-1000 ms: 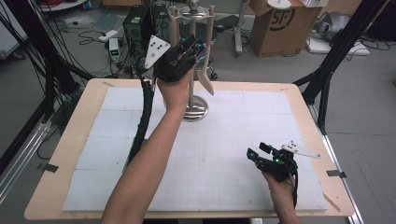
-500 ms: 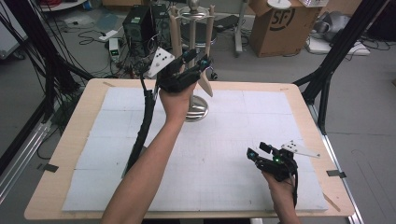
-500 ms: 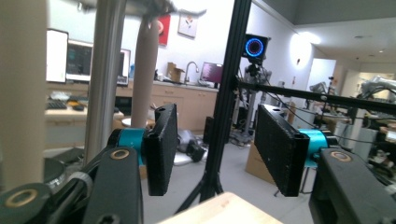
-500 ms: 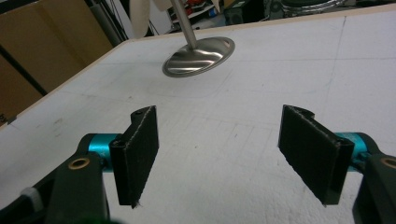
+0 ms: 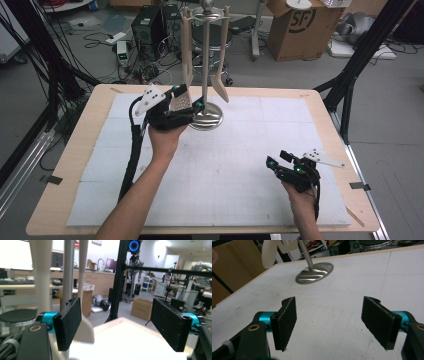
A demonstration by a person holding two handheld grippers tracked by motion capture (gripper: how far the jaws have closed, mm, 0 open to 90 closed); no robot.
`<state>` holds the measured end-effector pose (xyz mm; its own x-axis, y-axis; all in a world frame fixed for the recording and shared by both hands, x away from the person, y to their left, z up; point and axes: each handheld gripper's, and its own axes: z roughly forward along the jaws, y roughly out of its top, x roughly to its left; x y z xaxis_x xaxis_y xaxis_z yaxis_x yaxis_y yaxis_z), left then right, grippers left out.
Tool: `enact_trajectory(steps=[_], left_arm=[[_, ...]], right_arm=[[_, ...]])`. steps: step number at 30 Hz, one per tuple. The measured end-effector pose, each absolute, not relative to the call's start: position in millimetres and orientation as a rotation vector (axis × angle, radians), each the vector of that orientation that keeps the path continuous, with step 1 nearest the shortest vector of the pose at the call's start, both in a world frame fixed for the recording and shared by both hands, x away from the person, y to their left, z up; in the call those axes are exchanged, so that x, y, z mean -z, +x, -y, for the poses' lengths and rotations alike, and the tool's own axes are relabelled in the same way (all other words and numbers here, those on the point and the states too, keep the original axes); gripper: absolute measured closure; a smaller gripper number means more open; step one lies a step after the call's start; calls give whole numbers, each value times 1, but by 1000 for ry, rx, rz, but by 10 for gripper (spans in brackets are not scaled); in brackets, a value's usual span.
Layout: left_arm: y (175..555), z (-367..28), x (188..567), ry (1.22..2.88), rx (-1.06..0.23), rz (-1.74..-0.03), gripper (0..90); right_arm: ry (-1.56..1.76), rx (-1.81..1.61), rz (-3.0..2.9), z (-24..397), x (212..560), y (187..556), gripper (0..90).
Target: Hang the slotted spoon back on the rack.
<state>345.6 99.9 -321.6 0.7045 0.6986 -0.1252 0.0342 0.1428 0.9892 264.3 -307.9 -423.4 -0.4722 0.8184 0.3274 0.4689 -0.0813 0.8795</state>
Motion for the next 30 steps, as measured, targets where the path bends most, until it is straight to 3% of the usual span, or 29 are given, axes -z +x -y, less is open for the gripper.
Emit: enact_trajectory(steps=[12, 16, 30], left_arm=[[291, -140, 371, 1388, -501, -738, 249], [277, -145, 379, 1412, -542, -722, 248], [264, -168, 403, 1445, -546, -805, 241]], right_arm=[[1364, -1560, -1895, 294, 417, 261, 274], [1366, -1551, -1905, 293, 417, 264, 273], [1380, -1544, -1899, 293, 418, 264, 273]])
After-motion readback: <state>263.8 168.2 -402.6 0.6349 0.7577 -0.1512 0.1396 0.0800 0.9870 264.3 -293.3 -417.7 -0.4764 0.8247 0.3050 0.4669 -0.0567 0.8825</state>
